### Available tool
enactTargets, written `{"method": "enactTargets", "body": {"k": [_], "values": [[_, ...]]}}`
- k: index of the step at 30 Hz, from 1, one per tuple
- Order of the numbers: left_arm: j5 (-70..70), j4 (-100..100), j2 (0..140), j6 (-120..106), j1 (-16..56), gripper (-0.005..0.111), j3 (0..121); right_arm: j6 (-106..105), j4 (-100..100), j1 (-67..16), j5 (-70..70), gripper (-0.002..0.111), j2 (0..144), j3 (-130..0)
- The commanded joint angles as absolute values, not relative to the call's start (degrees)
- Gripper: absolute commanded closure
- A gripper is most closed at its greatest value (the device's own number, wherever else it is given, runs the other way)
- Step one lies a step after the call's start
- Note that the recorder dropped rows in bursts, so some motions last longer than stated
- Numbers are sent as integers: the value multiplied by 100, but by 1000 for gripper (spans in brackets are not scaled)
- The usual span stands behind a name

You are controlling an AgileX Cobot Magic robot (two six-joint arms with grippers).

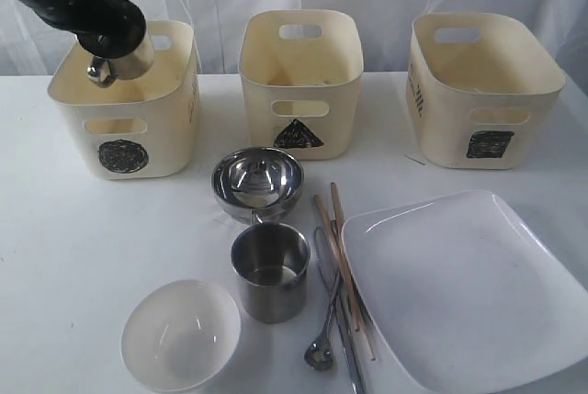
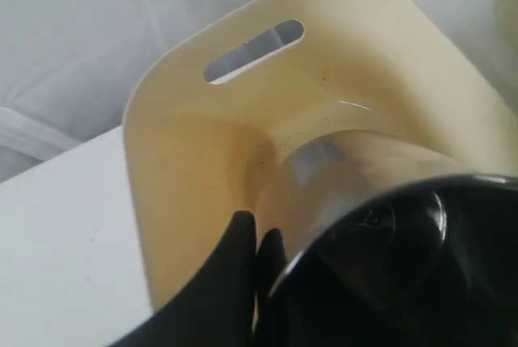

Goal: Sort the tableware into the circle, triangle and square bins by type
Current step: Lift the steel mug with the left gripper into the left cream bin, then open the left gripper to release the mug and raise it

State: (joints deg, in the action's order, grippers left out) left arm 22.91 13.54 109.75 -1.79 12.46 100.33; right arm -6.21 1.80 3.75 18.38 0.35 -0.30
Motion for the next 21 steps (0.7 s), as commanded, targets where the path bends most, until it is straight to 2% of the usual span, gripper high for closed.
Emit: {"method": "enactTargets", "body": {"k": [1, 11, 14, 18, 21], "values": [[2290, 1013, 11296, -97, 1200, 107, 10241, -670, 173, 399, 1795, 108, 0, 0], [2355, 957, 11696, -154, 900, 106, 10250, -670, 173, 399, 1795, 108, 0, 0], [2292, 770, 11796, -154, 857, 96, 10250, -670, 173, 399, 1795, 108, 0, 0], [2183, 609, 11884, -154, 857, 74, 10250, -670, 173, 399, 1795, 108, 0, 0], [2106, 510, 11897, -154, 857, 63, 10250, -670, 173, 399, 1795, 108, 0, 0]]}}
